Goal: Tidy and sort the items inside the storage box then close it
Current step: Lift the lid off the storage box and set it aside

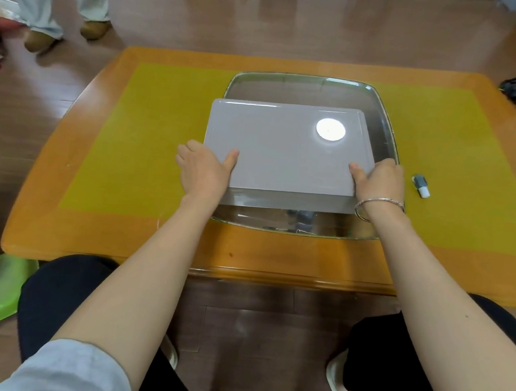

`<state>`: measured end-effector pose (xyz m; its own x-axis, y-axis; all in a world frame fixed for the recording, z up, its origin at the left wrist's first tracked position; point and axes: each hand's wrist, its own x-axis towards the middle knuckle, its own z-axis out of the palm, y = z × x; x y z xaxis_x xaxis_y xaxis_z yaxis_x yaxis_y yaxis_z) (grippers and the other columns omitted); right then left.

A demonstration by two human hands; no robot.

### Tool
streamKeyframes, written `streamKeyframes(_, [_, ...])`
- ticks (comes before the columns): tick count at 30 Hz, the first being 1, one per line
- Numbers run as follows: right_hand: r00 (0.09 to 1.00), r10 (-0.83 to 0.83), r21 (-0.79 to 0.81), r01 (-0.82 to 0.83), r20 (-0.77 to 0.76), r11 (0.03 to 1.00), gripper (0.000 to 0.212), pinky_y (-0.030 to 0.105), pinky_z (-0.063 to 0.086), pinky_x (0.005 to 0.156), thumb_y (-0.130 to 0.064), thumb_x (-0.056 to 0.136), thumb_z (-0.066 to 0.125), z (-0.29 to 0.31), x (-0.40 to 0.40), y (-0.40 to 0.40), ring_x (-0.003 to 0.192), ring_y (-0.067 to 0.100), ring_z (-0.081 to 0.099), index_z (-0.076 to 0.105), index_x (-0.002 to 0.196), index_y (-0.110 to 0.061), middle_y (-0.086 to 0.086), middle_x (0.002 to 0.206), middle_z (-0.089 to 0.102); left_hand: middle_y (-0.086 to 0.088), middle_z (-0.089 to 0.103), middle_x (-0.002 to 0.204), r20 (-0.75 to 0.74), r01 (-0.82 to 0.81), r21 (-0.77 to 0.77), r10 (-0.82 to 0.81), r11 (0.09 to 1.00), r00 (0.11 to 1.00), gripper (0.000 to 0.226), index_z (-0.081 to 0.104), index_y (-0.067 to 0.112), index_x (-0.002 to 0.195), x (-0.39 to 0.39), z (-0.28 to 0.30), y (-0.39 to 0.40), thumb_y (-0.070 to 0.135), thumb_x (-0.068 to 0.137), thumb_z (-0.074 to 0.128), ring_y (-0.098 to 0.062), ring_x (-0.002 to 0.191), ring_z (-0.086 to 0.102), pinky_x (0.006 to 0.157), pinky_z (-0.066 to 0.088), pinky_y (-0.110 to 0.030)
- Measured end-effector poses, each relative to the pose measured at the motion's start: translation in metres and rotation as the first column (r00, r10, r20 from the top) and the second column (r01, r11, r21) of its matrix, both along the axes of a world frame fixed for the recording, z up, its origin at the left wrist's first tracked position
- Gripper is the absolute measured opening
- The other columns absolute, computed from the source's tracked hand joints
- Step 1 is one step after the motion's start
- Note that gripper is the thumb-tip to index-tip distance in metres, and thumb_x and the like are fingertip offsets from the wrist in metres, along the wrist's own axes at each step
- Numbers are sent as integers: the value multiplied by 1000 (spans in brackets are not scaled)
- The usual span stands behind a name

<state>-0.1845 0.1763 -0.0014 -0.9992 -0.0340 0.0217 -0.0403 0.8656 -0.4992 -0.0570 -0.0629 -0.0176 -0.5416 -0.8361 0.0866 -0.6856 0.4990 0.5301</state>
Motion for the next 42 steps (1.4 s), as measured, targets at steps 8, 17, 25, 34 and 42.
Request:
streamKeyframes(8, [1000,-2,-21,3,22,1000,49,36,41,76,-42,87,60,7,-8,2,108,38,53,49,108,1,23,121,53,-22,44,128,-20,-37,30,38,999,999,75,42,-6,120,-1,2,1,57,84,62,-37,122,39,93,41,-43])
streamKeyframes(17, [999,-6,-78,3,-40,997,51,39,43,77,-42,89,57,-1,1,3,100,38,54,50,112,3,23,116,51,-21,49,122,-94,-40,28,42,999,995,78,44,-5,117,3,10,0,58,78,68,-37,114,48,89,41,-42])
streamKeyframes(25, [1000,11,-21,-11,-6,1000,47,32,38,64,-44,89,56,1,-3,5,90,35,55,56,104,0,21,105,57,-21,51,122,-142,-15,43,21,999,990,76,43,-6,117,7,13,3,55,80,68,-37,113,50,86,41,-40])
streamKeyframes(34, [998,12,-260,3,56,966,48,30,26,47,-50,86,55,10,-9,16,61,24,45,43,59,-13,4,61,47,-19,49,121,-163,70,48,-61,996,985,73,43,-5,117,11,18,1,54,82,67,-35,112,48,82,40,-38])
streamKeyframes(42, [972,120,-720,63,200,691,28,26,53,61,-45,75,73,25,0,23,70,14,67,65,74,-19,-3,78,70,-14,49,119,-265,171,-5,-166,985,950,66,47,0,116,8,31,-16,50,80,70,-30,110,48,88,43,-39])
